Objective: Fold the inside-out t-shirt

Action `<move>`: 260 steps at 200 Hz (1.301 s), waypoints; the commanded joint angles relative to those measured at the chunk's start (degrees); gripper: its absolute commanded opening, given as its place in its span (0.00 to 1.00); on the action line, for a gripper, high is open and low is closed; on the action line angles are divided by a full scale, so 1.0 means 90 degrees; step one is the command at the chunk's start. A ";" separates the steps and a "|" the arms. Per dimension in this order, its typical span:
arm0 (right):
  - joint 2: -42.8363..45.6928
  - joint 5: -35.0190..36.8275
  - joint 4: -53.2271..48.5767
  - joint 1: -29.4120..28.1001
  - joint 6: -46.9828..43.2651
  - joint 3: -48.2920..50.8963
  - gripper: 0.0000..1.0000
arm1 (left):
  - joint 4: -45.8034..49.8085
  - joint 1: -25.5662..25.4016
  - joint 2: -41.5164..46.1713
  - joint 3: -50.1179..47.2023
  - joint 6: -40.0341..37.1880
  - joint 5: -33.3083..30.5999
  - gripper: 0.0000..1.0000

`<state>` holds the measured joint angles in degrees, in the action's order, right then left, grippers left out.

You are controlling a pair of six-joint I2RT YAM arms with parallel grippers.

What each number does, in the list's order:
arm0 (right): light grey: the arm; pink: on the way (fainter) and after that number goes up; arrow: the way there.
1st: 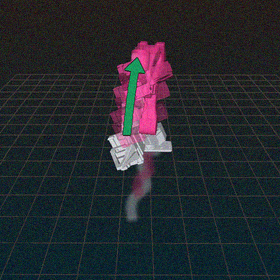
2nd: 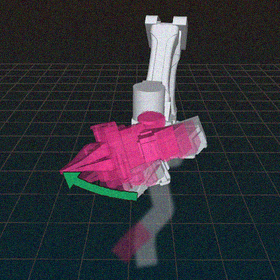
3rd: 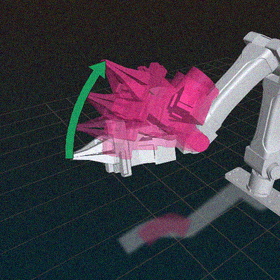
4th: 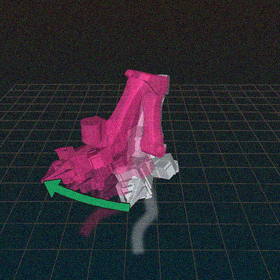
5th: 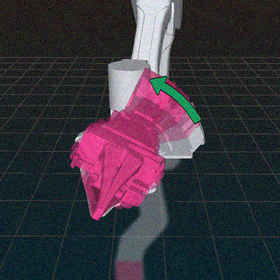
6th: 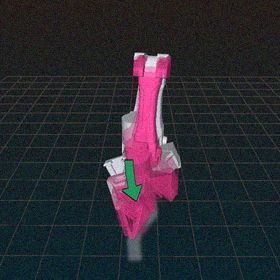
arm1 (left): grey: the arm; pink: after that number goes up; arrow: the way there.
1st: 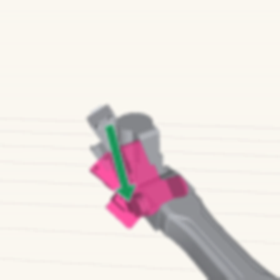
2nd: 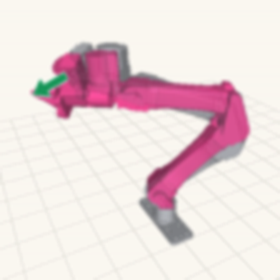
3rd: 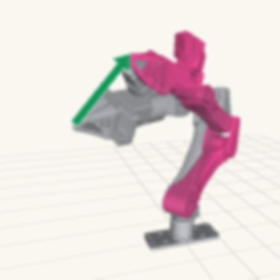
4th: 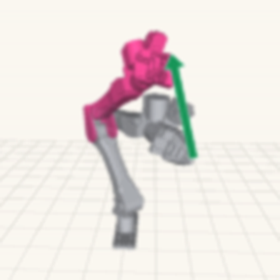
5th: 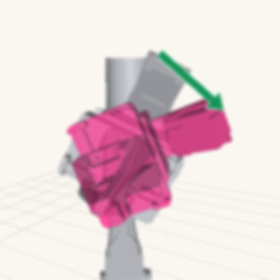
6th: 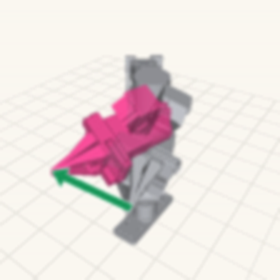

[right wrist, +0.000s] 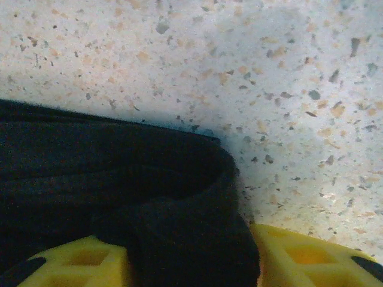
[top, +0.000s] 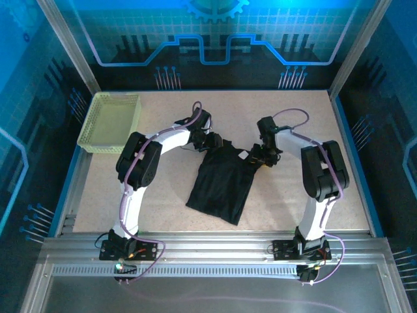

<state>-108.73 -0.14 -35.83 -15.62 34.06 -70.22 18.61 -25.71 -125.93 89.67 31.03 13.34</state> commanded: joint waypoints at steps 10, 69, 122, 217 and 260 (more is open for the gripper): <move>-0.0696 -0.0121 0.0703 -0.0593 -0.0007 -0.0445 0.42 | -0.0564 -0.0179 -0.0193 -0.0442 0.0048 0.0424 0.46; -0.0888 0.0082 0.0505 -0.0860 0.0058 -0.0780 0.28 | -0.0845 -0.0178 -0.0060 -0.0794 0.0223 0.0461 0.34; -0.0262 0.0237 0.0603 -0.0817 -0.0236 -0.0740 0.03 | -0.1693 0.0101 0.0940 -0.1822 0.0643 0.0209 0.13; 0.1026 0.0068 0.0537 -0.0833 -0.0702 -0.1055 0.00 | -0.2917 0.0416 0.2880 -0.2777 0.1177 0.0188 0.00; 0.1193 0.0006 0.0342 -0.0748 -0.0824 -0.1821 0.00 | -0.2835 0.0600 0.3273 -0.2357 0.1091 0.0187 0.00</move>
<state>-100.18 0.99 -32.03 -22.55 28.18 -81.36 -5.91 -21.78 -98.94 65.01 40.62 13.82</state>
